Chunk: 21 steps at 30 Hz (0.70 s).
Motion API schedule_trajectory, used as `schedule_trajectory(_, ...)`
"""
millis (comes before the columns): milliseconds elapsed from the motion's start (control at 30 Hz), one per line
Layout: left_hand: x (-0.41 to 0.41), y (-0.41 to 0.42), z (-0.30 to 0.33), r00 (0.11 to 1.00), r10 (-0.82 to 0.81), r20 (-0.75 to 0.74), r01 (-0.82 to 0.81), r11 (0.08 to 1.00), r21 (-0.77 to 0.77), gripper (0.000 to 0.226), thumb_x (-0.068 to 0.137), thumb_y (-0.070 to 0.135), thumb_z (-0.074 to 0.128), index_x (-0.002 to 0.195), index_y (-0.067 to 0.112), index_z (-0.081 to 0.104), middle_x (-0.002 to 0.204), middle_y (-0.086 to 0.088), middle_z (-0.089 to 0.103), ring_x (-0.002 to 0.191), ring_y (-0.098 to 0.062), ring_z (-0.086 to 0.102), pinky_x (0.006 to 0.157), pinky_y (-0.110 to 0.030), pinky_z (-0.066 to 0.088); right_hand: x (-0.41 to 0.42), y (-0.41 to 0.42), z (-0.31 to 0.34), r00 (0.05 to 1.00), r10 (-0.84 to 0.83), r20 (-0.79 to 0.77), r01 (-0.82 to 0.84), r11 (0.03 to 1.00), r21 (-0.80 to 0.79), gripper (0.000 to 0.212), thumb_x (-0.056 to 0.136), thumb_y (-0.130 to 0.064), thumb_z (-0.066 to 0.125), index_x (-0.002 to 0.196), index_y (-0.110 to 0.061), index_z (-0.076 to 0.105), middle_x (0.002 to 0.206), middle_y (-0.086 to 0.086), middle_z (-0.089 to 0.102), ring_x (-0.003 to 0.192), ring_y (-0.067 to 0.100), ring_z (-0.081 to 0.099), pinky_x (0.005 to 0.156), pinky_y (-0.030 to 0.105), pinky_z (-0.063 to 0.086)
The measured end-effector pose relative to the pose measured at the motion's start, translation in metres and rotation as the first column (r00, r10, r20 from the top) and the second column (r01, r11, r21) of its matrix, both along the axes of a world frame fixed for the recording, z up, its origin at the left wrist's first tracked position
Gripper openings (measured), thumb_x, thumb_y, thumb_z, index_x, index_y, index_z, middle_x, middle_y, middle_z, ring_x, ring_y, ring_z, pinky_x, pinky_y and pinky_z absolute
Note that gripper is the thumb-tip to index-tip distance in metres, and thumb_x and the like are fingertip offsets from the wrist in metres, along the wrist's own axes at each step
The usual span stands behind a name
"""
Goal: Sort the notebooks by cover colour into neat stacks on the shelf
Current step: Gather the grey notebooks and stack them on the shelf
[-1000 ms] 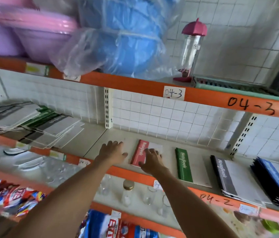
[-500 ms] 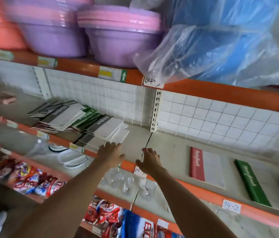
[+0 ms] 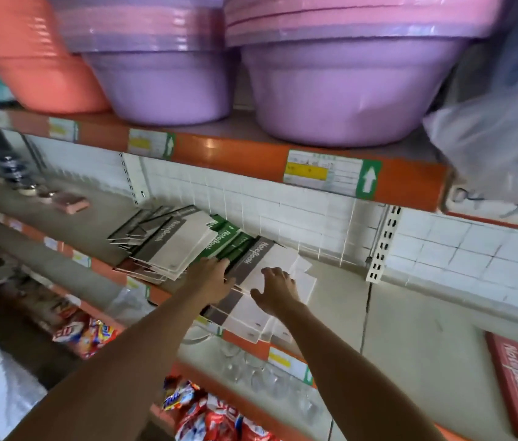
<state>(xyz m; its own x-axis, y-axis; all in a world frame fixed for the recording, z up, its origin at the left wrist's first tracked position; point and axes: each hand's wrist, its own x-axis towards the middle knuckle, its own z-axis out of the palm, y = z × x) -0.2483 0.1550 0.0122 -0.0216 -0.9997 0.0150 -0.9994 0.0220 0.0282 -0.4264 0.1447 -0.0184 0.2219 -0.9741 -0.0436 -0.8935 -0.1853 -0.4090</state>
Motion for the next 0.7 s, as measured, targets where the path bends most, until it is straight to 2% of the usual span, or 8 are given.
schedule_trajectory(167,0.046,-0.036,-0.002,0.999,0.019,-0.035,-0.022,0.998,-0.063,0.045,0.096,0.049,0.048,0.133,0.022,0.050,0.125,-0.005,0.059,0.117,-0.026,0.050,0.093,-0.040,0.043,0.041,-0.043,-0.003,0.998,-0.023,-0.059,0.024,1.000,0.007,0.058,0.090,-0.049,0.058,0.139,-0.019,0.047,0.146,0.008,0.043,0.134,0.031,0.037,0.109,0.046,0.033)
schedule_trajectory(300,0.085,-0.067,-0.007,0.999,0.009,-0.041,-0.012,0.998,-0.068,0.041,0.096,0.047,0.045,0.126,0.020,0.050,0.124,-0.004,0.059,0.116,-0.027,0.050,0.091,-0.040,0.042,0.078,-0.064,-0.009,0.990,-0.127,-0.066,0.133,0.988,0.082,0.061,0.093,-0.051,0.052,0.144,-0.021,0.040,0.148,0.012,0.035,0.136,0.038,0.030,0.111,0.058,0.027)
schedule_trajectory(400,0.116,-0.092,-0.011,0.999,-0.027,-0.021,0.026,0.997,-0.076,0.037,0.098,0.044,0.044,0.122,0.017,0.051,0.123,-0.006,0.059,0.118,-0.029,0.050,0.092,-0.043,0.044,0.103,-0.082,-0.012,0.979,-0.193,-0.061,0.197,0.979,0.059,0.055,0.094,-0.052,0.049,0.139,-0.019,0.046,0.145,0.014,0.040,0.134,0.039,0.033,0.110,0.058,0.027)
schedule_trajectory(500,0.141,-0.109,-0.014,0.998,-0.059,0.024,0.061,0.992,-0.110,0.032,0.098,0.039,0.043,0.123,0.020,0.051,0.130,-0.004,0.055,0.123,-0.028,0.048,0.103,-0.052,0.038,0.129,-0.090,-0.013,0.961,-0.264,-0.085,0.265,0.964,0.002,0.047,0.096,-0.046,0.048,0.135,-0.019,0.050,0.142,0.011,0.044,0.130,0.036,0.039,0.107,0.052,0.031)
schedule_trajectory(567,0.158,-0.119,-0.016,1.000,-0.011,0.027,0.013,0.996,-0.088,0.041,0.095,0.042,0.048,0.132,0.023,0.047,0.144,-0.005,0.045,0.136,-0.033,0.037,0.108,-0.065,0.026,0.150,-0.090,-0.013,0.943,-0.298,-0.145,0.299,0.954,-0.018,0.049,0.096,-0.034,0.050,0.142,-0.020,0.041,0.143,0.011,0.041,0.129,0.035,0.039,0.106,0.053,0.032)
schedule_trajectory(633,0.175,-0.131,-0.020,0.997,0.064,-0.036,-0.064,0.998,-0.006,0.067,0.090,0.054,0.054,0.146,0.023,0.033,0.156,-0.011,0.026,0.141,-0.043,0.025,0.108,-0.070,0.024,0.167,-0.090,-0.013,0.925,-0.322,-0.201,0.325,0.946,-0.021,0.055,0.092,-0.022,0.051,0.145,-0.020,0.035,0.143,0.012,0.039,0.129,0.034,0.037,0.105,0.052,0.033)
schedule_trajectory(700,0.188,-0.142,-0.025,0.993,0.101,-0.065,-0.098,0.994,0.054,0.088,0.083,0.072,0.053,0.151,0.024,0.024,0.159,-0.018,0.018,0.141,-0.048,0.022,0.106,-0.069,0.027,0.178,-0.092,-0.014,0.907,-0.363,-0.211,0.361,0.931,-0.048,0.053,0.093,-0.024,0.051,0.144,-0.019,0.037,0.140,0.012,0.041,0.128,0.033,0.038,0.105,0.050,0.033)
